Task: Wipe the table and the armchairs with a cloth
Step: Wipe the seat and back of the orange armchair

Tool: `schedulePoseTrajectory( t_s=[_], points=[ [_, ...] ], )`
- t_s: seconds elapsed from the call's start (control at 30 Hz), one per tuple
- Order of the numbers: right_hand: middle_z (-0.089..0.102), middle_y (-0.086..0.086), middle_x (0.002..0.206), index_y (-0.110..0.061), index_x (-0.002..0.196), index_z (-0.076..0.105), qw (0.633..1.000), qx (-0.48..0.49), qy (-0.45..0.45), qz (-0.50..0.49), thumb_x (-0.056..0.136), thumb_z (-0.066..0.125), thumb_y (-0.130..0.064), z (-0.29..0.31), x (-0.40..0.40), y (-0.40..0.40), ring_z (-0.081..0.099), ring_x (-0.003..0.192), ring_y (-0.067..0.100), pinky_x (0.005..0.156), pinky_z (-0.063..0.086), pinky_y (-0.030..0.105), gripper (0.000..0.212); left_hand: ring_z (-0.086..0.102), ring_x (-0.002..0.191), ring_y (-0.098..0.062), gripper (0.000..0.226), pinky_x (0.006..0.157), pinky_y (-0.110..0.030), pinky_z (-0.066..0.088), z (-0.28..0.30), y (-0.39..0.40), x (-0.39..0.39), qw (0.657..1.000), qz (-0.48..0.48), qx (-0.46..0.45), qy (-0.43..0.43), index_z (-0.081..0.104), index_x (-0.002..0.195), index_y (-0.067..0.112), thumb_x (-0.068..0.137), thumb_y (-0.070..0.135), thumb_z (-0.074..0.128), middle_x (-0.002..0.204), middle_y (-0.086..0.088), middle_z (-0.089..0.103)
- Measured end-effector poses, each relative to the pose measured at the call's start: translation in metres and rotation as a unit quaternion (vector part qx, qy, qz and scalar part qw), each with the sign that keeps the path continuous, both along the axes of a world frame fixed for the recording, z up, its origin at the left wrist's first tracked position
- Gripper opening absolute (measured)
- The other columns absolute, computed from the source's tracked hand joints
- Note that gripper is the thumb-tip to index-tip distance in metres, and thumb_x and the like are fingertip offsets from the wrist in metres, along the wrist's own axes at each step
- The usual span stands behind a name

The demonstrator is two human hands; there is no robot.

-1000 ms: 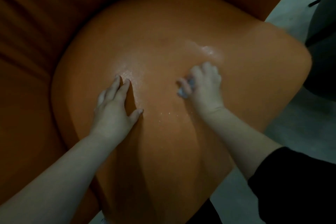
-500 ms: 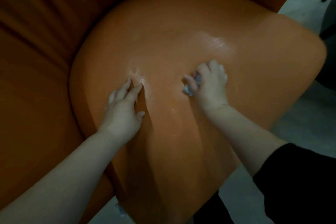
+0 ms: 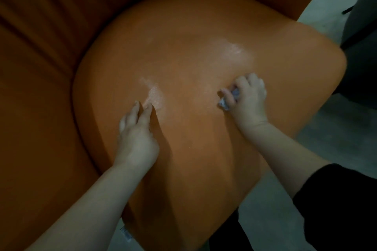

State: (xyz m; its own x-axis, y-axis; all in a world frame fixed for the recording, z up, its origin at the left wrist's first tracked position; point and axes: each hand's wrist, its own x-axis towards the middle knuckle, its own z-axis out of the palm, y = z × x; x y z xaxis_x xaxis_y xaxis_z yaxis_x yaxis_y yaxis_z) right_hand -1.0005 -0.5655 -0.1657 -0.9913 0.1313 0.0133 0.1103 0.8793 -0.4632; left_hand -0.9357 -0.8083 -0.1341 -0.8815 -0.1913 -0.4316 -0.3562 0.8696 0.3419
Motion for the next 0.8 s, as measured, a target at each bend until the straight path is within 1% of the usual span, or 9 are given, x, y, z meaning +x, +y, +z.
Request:
schedulePoseTrajectory(
  t_s=[0.1,0.2,0.3,0.4,0.47,0.53,0.63,0.7,0.8],
  points=[
    [0.055,0.015,0.09,-0.011,0.078,0.061,1.0,-0.023,-0.005,-0.013,0.078,0.071,-0.03,0.0,0.012,-0.019,0.051,0.088,0.035,0.072,0.036,0.039,0.022,0.0,0.143,-0.019,0.074,0.113,-0.037,0.013,-0.002,0.005,0.001,1.0,0.013,-0.003,0.002,0.018,0.149,0.034,0.09,-0.001,0.044,0.157,0.014,0.003],
    [0.055,0.013,0.085,-0.012,0.076,0.062,0.995,-0.047,-0.008,0.086,0.076,0.074,-0.032,-0.002,0.035,-0.058,0.051,0.081,0.033,0.069,0.038,0.04,0.023,0.0,0.143,-0.02,0.073,0.114,-0.041,0.015,-0.002,0.01,0.0,1.0,0.014,-0.018,-0.001,0.017,0.15,0.032,0.089,0.003,0.046,0.158,0.012,0.001],
    [0.055,0.012,0.082,-0.011,0.075,0.062,0.987,-0.05,-0.001,0.152,0.074,0.076,-0.031,-0.002,0.035,-0.051,0.051,0.078,0.033,0.068,0.041,0.04,0.025,0.001,0.143,-0.02,0.073,0.114,-0.04,0.013,0.001,0.009,0.001,1.0,0.004,-0.02,-0.001,0.016,0.15,0.031,0.09,0.006,0.048,0.158,0.011,0.002],
    [0.055,0.018,0.086,-0.009,0.077,0.062,0.997,0.009,-0.002,0.076,0.076,0.074,-0.034,-0.003,0.015,-0.003,0.053,0.082,0.037,0.068,0.042,0.043,0.027,0.002,0.143,-0.02,0.072,0.115,-0.04,0.012,0.003,0.005,0.002,1.0,-0.017,-0.023,0.0,0.016,0.15,0.031,0.091,0.007,0.049,0.159,0.008,0.003],
    [0.053,0.018,0.09,-0.009,0.08,0.061,1.0,0.0,0.0,-0.01,0.078,0.071,-0.032,-0.002,0.006,0.025,0.051,0.088,0.038,0.073,0.038,0.042,0.026,0.003,0.142,-0.021,0.072,0.115,-0.039,0.012,0.004,0.004,0.002,0.999,-0.024,-0.024,0.002,0.016,0.15,0.031,0.091,0.007,0.049,0.159,0.007,0.003],
    [0.052,0.017,0.092,-0.008,0.081,0.061,0.998,-0.023,0.0,-0.051,0.079,0.071,-0.032,0.001,0.007,0.024,0.05,0.091,0.037,0.076,0.037,0.041,0.025,0.002,0.143,-0.021,0.072,0.115,-0.039,0.011,0.003,0.005,0.002,0.999,-0.024,-0.023,0.001,0.015,0.15,0.031,0.091,0.007,0.048,0.159,0.007,0.002],
    [0.054,0.016,0.092,-0.009,0.081,0.064,0.997,-0.058,-0.023,0.044,0.077,0.073,-0.033,0.008,0.019,-0.014,0.051,0.091,0.035,0.076,0.039,0.041,0.026,0.001,0.143,-0.022,0.072,0.115,-0.04,0.012,0.003,0.006,0.002,0.999,-0.022,-0.023,-0.006,0.013,0.15,0.031,0.092,0.008,0.048,0.159,0.008,0.0],
    [0.054,0.014,0.088,-0.009,0.078,0.063,0.992,-0.09,-0.003,0.09,0.076,0.075,-0.032,0.014,0.023,-0.03,0.051,0.086,0.033,0.073,0.038,0.037,0.026,0.002,0.142,-0.022,0.072,0.115,-0.041,0.013,0.002,0.004,0.002,0.999,-0.024,-0.031,-0.011,0.013,0.15,0.032,0.092,0.008,0.048,0.159,0.009,0.001],
    [0.054,0.016,0.088,-0.01,0.077,0.062,0.994,-0.079,0.07,-0.006,0.077,0.072,-0.035,0.02,0.002,-0.009,0.052,0.085,0.034,0.072,0.039,0.038,0.027,0.003,0.142,-0.023,0.072,0.115,-0.041,0.013,0.003,0.003,0.002,0.999,-0.028,-0.032,-0.011,0.014,0.15,0.032,0.091,0.009,0.048,0.159,0.008,0.002]
  ],
)
